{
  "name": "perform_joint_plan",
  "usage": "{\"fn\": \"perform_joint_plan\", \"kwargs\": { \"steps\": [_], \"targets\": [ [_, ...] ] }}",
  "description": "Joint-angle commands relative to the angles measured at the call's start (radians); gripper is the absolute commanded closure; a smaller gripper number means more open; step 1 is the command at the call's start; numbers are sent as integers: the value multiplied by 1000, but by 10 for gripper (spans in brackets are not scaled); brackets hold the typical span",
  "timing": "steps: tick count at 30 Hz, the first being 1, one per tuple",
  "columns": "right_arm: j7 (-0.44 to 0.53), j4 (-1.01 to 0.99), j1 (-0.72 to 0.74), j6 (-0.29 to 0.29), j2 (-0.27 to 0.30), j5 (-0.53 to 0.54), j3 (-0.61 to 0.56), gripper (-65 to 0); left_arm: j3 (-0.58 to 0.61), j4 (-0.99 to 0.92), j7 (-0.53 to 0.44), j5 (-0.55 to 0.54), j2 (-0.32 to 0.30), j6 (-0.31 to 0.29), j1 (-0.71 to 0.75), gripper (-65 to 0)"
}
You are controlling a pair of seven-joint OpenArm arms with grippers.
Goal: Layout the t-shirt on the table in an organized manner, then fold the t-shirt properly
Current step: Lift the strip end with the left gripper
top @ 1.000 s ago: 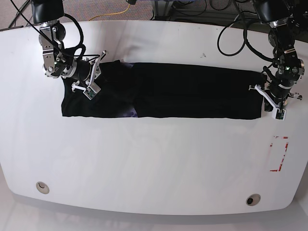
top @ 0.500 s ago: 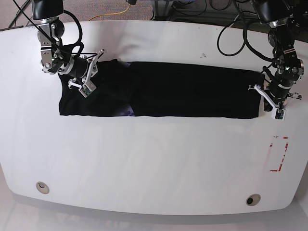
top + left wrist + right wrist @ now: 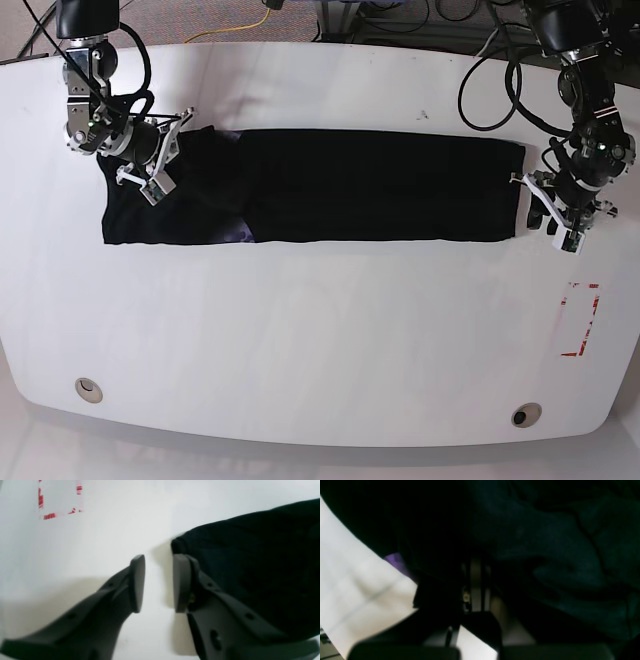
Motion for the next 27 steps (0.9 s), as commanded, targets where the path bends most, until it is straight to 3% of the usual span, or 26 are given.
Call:
{"fn": "perform_joint_plan", "kwargs": {
  "steps": [1, 6, 7, 12, 17, 27],
  "targets": [
    [-71, 0, -3, -25, 11, -62, -2, -6, -5, 20, 11, -11, -15, -1, -16, -258],
    [-71, 0, -3, -25, 8, -55, -2, -6, -24, 20, 74, -21, -14, -5, -32, -432],
    [-71, 0, -3, -25, 1, -55, -4, -6, -43, 20, 91, -51, -14, -17, -39, -493],
    [-71, 0, -3, -25, -21, -62, -4, -6, -132, 14, 155, -226, -14, -117, -43, -642],
    [-73, 0, -3, -25, -25, -62, -4, -6, -149, 12, 206, -328, -15, -117, -43, -650],
    [-73, 0, -3, -25, -27, -55, -4, -6, -149, -126, 216, -353, -15, -117, -43, -650]
  ]
}}
